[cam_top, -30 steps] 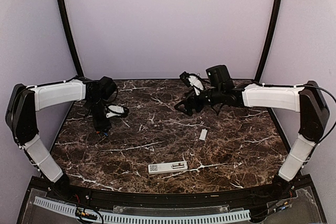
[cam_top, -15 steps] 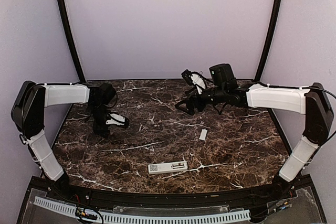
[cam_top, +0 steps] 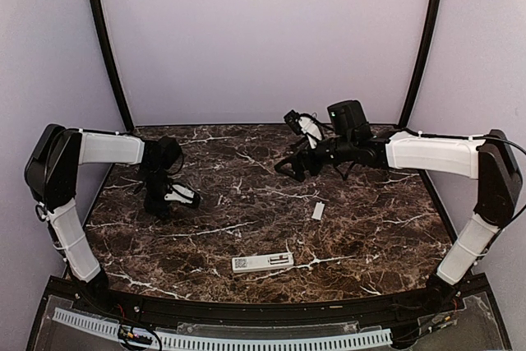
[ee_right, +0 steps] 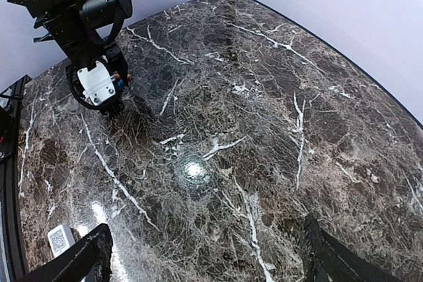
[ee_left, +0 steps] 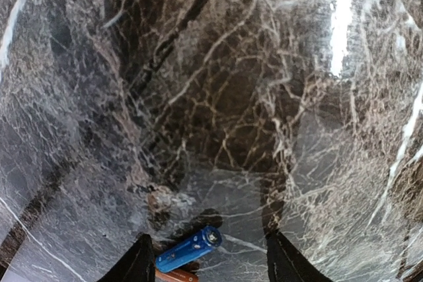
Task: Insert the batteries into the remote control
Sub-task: Pick up the battery from the center of the board.
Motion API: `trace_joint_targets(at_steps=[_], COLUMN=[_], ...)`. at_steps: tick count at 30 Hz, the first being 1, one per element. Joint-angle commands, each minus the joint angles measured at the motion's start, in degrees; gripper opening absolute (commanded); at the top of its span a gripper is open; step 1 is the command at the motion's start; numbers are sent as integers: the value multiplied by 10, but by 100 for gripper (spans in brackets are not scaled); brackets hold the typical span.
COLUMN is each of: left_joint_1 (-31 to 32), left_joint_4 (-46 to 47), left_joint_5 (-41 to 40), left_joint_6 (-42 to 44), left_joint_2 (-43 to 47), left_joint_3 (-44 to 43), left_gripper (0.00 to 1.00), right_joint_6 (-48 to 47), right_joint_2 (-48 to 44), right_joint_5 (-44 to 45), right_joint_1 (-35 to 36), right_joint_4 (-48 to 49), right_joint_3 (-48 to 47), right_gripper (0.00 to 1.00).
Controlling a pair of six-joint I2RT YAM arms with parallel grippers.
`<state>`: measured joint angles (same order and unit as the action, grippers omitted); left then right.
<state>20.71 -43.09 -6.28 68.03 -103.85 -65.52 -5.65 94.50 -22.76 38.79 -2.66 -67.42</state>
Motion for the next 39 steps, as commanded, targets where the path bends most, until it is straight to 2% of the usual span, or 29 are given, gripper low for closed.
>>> trace_joint_targets(at_steps=[1, 6, 12, 32, 36, 39], left_joint_1=[-4, -4, -4, 2, 5, 12], left_joint_4=[-7, 7, 19, 24, 22, 16], left_joint_5=[4, 6, 7, 42, 48, 59], left_joint_6=[18, 23, 24, -9, -17, -41], left_joint_2=[-2, -7, -13, -12, -13, -14], left_joint_3=[7, 13, 14, 19, 17, 5], left_gripper=[53, 42, 33, 11, 1, 0], right_joint_6=[-8, -8, -15, -33, -36, -36], right_joint_2=[-1, 0, -2, -15, -16, -17], right_joint_5=[-3, -4, 2, 7, 10, 12], right_joint_1=[0, 0, -1, 0, 0, 0], right_joint_4=[0, -2, -9, -15, -16, -16], right_joint_3=[2, -3, -5, -5, -5, -5], right_gripper=[96, 96, 96, 96, 96, 96])
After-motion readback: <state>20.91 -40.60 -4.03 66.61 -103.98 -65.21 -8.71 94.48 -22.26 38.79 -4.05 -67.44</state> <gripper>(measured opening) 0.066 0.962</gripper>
